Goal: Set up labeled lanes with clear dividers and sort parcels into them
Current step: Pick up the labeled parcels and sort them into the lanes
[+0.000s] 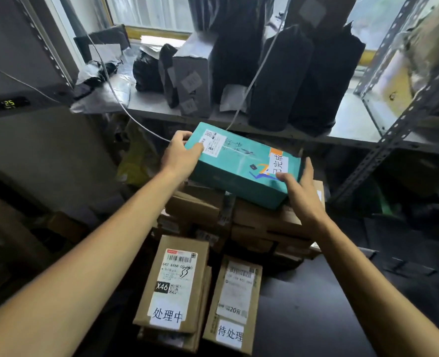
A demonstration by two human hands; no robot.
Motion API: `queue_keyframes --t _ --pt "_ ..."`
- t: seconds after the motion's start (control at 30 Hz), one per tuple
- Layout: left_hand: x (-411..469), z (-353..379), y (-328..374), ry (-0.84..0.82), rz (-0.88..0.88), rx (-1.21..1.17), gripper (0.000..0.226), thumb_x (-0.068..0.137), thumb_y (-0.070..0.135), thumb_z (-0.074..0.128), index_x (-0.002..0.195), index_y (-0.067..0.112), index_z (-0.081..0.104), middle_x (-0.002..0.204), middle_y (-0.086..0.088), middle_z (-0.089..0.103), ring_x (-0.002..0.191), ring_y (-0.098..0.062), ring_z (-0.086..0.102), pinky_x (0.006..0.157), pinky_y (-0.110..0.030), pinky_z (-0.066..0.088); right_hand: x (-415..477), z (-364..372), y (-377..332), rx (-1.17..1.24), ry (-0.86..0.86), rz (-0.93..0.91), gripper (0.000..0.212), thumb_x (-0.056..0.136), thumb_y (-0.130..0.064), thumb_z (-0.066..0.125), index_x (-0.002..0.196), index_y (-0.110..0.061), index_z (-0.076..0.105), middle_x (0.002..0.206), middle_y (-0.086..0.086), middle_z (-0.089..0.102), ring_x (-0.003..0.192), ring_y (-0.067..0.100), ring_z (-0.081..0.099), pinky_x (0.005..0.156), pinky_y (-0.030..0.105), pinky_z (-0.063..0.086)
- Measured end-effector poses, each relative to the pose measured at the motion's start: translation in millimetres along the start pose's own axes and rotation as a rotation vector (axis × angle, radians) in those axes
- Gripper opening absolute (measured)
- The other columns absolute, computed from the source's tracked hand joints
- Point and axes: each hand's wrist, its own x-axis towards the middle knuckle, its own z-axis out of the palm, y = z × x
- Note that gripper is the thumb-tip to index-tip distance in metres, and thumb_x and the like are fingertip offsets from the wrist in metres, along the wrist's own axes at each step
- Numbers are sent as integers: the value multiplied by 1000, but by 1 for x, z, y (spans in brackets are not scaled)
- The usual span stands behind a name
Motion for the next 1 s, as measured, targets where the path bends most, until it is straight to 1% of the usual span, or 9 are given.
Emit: queue_keyframes --t 0.07,0.13,0.2,0.27,0.37,0.5,0.63,0.8,1.0 --pt "-1 0 8 22 46 13 29 94 34 60 120 30 49 100 12 58 92 -4 63 73 -29 60 -1 -3 -3 25 83 16 76 101 -29 53 161 -19 7 131 -11 39 101 3 52 83 7 38" --pt "-3 1 15 48 69 4 28 94 34 60 120 30 50 106 8 59 94 -6 64 71 -28 59 -2 -9 -4 74 112 59 61 102 -32 50 156 -19 27 126 -9 50 94 3 60 96 30 48" --pt "-7 3 23 55 46 -20 22 95 35 58 115 32 50 103 9 59 88 -4 64 63 -22 53 -4 -14 -5 32 101 113 44 100 -38 49 139 -17 48 127 1 60 105 17 65 93 48 56" --pt "-14 8 34 10 4 -44 18 95 38 54 112 33 50 99 9 63 86 -5 67 60 -20 51 -12 -21 -7 60 119 168 36 100 -39 49 124 -12 51 121 7 62 94 14 71 65 36 61" --pt "-24 19 45 -48 -1 -43 18 94 37 52 112 31 52 95 9 64 87 -9 69 71 -33 58 -29 -33 3 107 177 177 27 100 -37 50 113 -14 49 97 -1 67 58 -1 69 37 18 44" --pt "-41 36 55 -91 21 -13 23 94 34 55 116 28 51 101 6 63 91 -12 67 82 -41 59 -53 -58 16 180 197 208 25 99 -39 52 106 -15 49 99 2 70 70 10 72 40 21 46" --pt "-63 55 73 -60 -15 -159 48 91 32 66 132 24 42 125 -4 56 105 -15 63 78 -33 60 -84 -86 18 230 153 223 41 95 -43 52 115 -6 56 95 11 71 51 8 65 37 16 42" --pt "-100 83 100 -93 33 -141 76 87 34 70 147 23 24 141 -10 37 118 -23 54 96 -41 53 -124 -119 16 265 132 196 38 89 -39 58 112 -9 64 93 13 78 71 28 76 53 29 58" --pt "-146 119 123 -234 -50 -274 88 85 28 73 152 25 14 137 -8 46 104 -24 64 83 -43 59 -170 -168 33 344 136 157 69 64 -44 71 117 -1 59 104 25 73 86 41 73 80 51 62"
